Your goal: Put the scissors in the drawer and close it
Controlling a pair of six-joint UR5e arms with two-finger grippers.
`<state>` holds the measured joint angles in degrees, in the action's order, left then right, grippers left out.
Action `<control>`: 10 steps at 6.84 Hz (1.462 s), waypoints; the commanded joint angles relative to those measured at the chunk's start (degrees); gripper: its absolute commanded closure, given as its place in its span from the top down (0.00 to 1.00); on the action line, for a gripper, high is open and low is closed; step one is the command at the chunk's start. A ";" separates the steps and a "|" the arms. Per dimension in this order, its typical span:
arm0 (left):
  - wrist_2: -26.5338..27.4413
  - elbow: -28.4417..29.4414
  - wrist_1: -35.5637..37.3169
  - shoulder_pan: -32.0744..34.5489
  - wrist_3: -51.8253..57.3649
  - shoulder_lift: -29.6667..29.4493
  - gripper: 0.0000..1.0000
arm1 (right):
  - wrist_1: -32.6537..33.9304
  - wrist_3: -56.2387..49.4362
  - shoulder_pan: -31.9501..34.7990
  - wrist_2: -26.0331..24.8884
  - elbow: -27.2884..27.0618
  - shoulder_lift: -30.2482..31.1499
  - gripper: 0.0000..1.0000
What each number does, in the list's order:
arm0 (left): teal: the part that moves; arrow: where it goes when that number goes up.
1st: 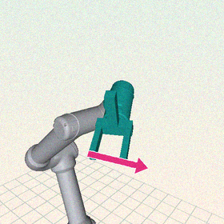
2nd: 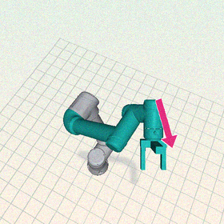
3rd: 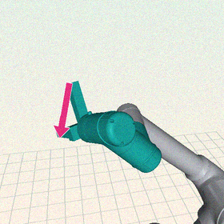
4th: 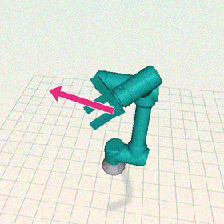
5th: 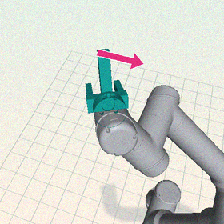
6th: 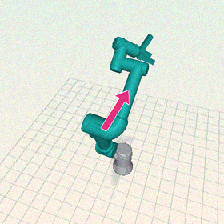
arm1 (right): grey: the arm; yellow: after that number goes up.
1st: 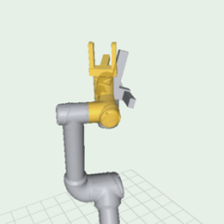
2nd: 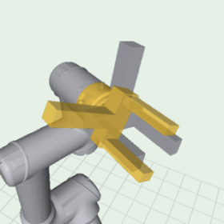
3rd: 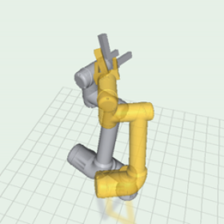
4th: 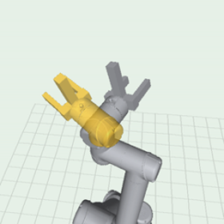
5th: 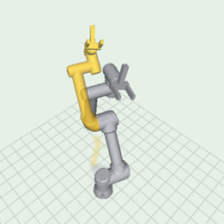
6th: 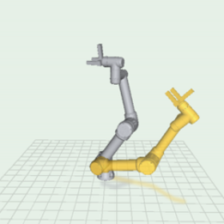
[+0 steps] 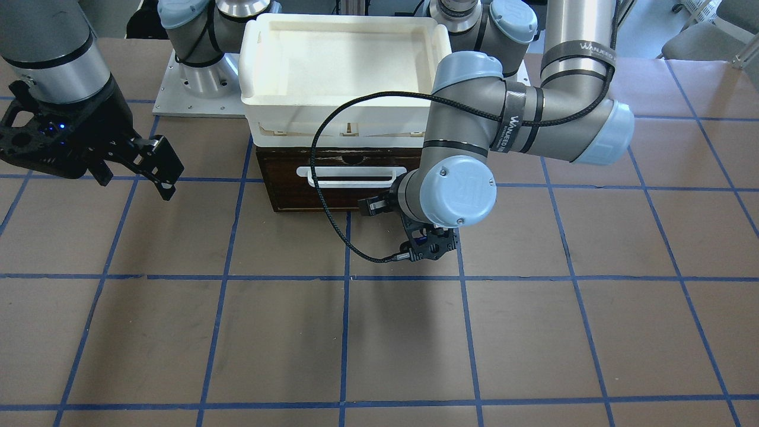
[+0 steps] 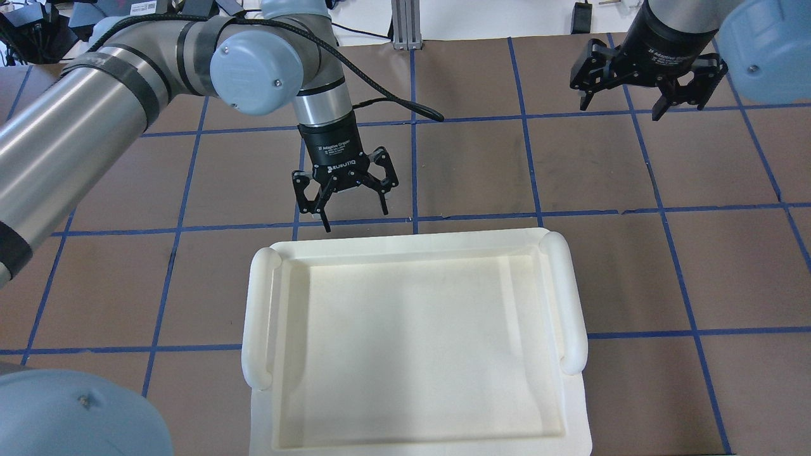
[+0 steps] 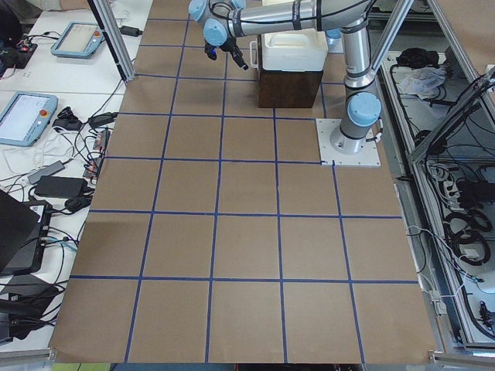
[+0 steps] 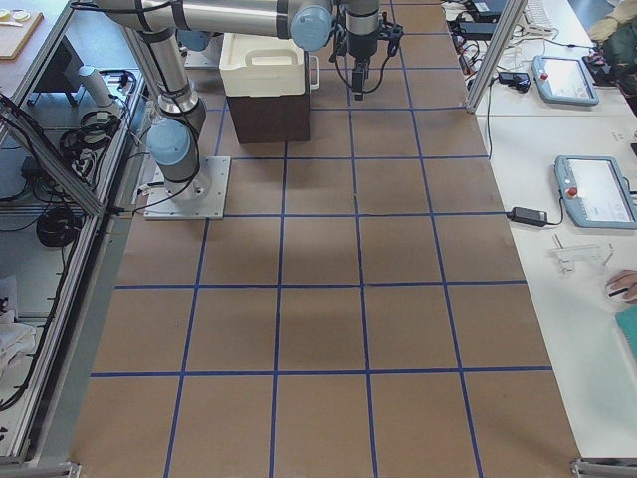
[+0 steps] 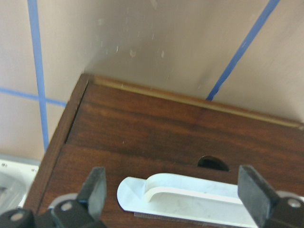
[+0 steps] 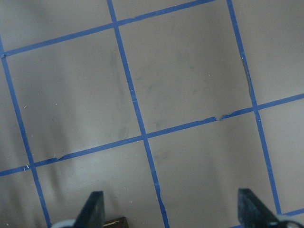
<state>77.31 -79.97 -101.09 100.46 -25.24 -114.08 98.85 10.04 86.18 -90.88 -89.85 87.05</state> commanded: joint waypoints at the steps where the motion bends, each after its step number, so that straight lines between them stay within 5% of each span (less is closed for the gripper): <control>1: 3.87 2.44 9.46 -2.88 3.86 2.53 1.00 | 0.03 -0.11 -0.05 -0.26 -0.06 0.05 1.00; 3: 4.78 2.53 17.12 -8.32 15.52 4.91 1.00 | 0.03 -0.11 -0.05 -0.26 0.02 0.31 1.00; 5: 10.37 1.49 16.45 -12.03 22.74 9.90 1.00 | 0.03 -0.11 -0.13 -0.26 0.11 0.40 1.00; 10: 12.34 -1.05 10.30 -13.18 24.63 19.15 1.00 | 0.03 -0.11 -0.48 0.09 0.46 0.49 1.00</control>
<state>89.47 -79.72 -90.17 87.38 -0.74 -96.29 98.94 9.96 85.91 -90.86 -89.57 87.42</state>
